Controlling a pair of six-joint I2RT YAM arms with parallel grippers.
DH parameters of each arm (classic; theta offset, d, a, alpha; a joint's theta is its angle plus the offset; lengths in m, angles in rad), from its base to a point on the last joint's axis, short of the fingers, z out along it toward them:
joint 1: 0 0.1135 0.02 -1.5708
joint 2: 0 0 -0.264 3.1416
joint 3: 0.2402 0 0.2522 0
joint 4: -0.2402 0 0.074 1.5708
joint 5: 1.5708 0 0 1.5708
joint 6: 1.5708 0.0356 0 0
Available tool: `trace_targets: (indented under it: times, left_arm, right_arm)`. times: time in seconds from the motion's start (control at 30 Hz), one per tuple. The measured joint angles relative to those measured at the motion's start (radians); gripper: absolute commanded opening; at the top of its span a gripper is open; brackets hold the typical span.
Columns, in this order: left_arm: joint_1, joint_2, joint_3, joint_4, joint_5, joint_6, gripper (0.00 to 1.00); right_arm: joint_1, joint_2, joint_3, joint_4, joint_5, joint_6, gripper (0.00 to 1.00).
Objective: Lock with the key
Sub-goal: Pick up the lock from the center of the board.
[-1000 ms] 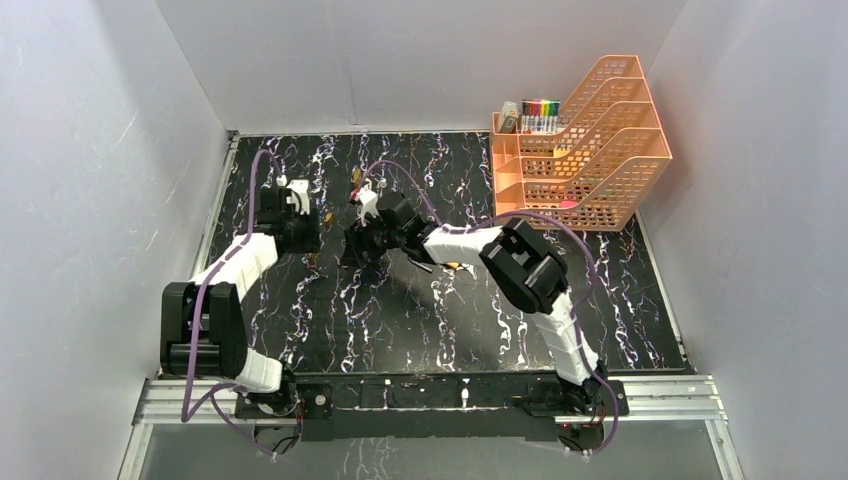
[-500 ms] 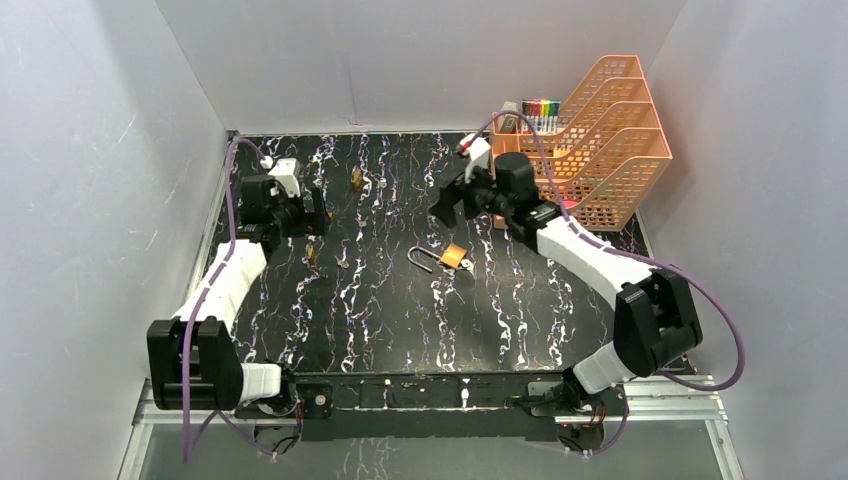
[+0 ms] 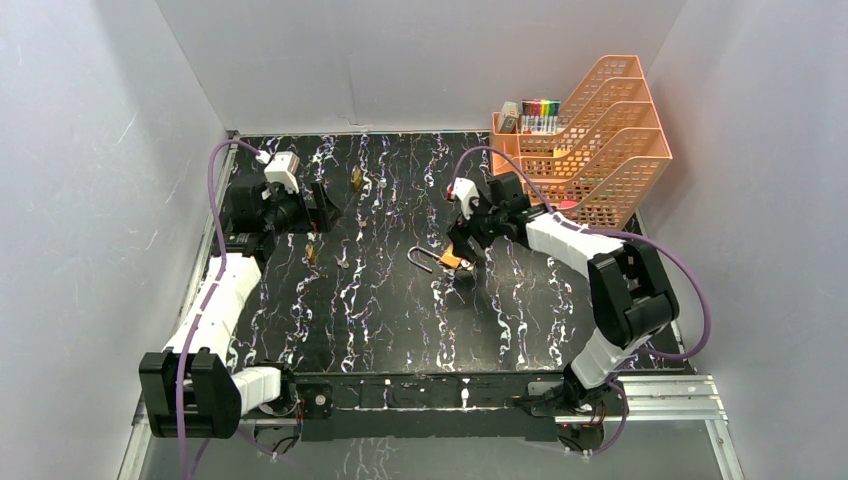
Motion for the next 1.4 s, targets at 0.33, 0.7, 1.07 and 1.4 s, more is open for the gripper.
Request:
trace_targets:
  times: [0.33,0.7,1.07,1.4]
  left_arm:
    - [0.000,0.001,-0.003,-0.006,0.017,-0.007,0.98]
    - [0.000,0.013,-0.003,-0.013,0.025,-0.004,0.98]
    - [0.000,0.022,-0.003,-0.018,0.024,0.007,0.98]
    - [0.000,0.022,-0.003,-0.028,0.023,0.012,0.98]
  right_arm:
    - [0.108,0.110,0.000,-0.009,0.159,-0.088,0.99]
    - [0.102,0.124,0.000,0.001,0.194,-0.089,0.97]
    - [0.157,0.157,0.014,0.016,0.233,-0.029,0.31]
    - [0.173,0.211,0.093,0.000,0.287,0.037,0.00]
